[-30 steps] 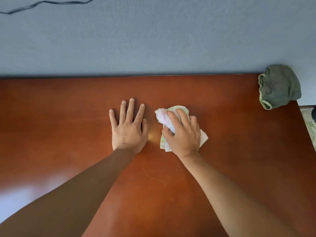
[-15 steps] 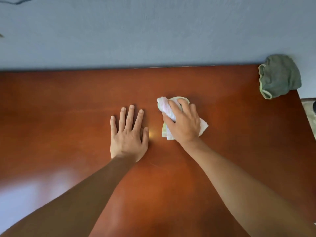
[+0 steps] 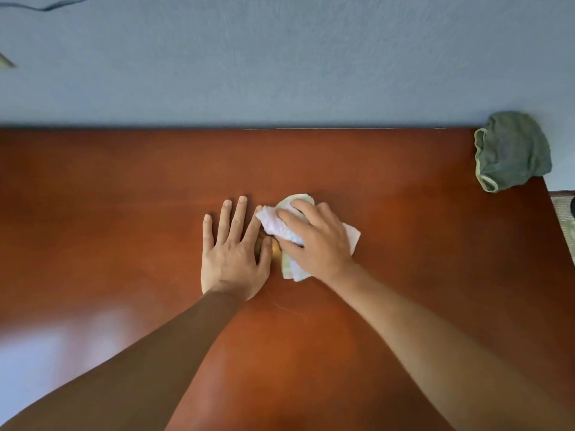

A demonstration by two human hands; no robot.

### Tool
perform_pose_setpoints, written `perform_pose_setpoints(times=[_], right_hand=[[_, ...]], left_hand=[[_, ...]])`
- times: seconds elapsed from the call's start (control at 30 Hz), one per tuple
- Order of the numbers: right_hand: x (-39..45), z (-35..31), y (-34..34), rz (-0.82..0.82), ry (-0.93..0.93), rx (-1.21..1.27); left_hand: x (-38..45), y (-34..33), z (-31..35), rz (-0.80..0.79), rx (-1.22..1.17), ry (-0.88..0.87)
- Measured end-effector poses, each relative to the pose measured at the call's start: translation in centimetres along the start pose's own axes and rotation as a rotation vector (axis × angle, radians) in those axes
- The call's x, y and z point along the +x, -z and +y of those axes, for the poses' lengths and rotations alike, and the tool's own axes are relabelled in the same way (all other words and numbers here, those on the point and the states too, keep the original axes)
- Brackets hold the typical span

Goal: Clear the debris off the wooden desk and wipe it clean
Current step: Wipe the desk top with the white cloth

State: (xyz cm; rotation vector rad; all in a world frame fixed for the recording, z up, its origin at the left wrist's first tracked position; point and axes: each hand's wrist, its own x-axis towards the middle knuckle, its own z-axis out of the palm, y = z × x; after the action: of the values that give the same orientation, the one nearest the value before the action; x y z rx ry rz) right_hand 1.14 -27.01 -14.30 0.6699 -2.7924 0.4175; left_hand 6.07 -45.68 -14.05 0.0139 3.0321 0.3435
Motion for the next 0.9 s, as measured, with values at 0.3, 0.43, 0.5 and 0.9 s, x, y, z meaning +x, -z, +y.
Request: perform_pose_setpoints(times=[0.3,0.43,0.5,0.9], right_hand=[[-0.4,0.0,-0.3,0.085,-0.185,-0.047],[-0.5,2.5,0.9,0.089,-0.020,-0.195],[-0.3,2.0,0.6,0.150,-0.313,-0.215],[-1.6,-1.0,0.3,0.141,-0.498,-0.099]], left_hand=[[0.0,0.0,0.0,-0.004,0.023,0.002],[0.1,0.0,0.0,-0.002,0.021,0.006],[0.2,0.1,0.0,-0.004,0.015,0.006],[0.1,0.4,0.1,-0.015,0.002,0.016]])
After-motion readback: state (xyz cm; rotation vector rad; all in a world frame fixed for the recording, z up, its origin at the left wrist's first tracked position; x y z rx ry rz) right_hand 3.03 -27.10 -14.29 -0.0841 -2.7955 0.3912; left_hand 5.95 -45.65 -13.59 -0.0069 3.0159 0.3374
